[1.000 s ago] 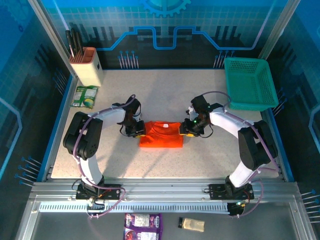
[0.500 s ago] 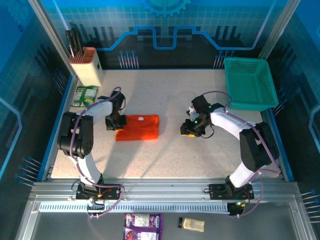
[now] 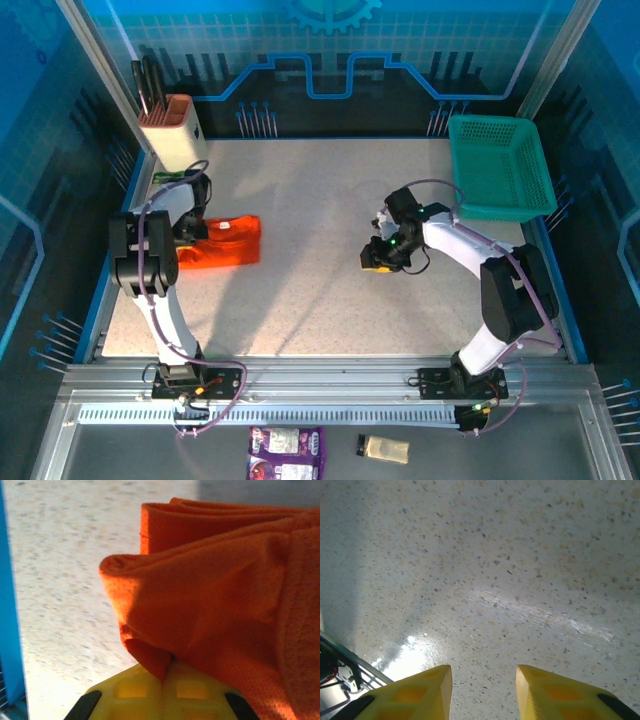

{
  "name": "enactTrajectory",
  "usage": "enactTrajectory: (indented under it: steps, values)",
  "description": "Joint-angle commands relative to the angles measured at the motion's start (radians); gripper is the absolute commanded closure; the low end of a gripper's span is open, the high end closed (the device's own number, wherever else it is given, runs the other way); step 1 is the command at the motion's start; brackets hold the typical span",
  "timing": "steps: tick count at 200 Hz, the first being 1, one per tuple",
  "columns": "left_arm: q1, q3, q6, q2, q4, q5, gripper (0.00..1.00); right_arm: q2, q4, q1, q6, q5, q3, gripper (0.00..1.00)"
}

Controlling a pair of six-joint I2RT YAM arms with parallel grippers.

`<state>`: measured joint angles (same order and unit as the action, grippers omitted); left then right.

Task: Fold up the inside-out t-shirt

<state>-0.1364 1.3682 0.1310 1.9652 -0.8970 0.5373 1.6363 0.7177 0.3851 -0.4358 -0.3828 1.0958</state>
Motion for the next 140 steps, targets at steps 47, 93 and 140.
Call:
enactTrajectory:
  steps: [47,93,140]
  values:
    - [-0.121,0.124,-0.153,0.154,-0.060,0.198,0.96,0.000,0.034,-0.014,0.055,-0.081,0.044,0.61]
    - [-0.150,0.191,-0.174,0.189,-0.020,0.254,0.94,-0.016,0.039,-0.020,0.057,-0.079,0.028,0.61]
    - [-0.176,0.270,-0.264,0.232,0.060,0.348,0.92,-0.056,0.043,-0.044,0.055,-0.048,-0.003,0.61]
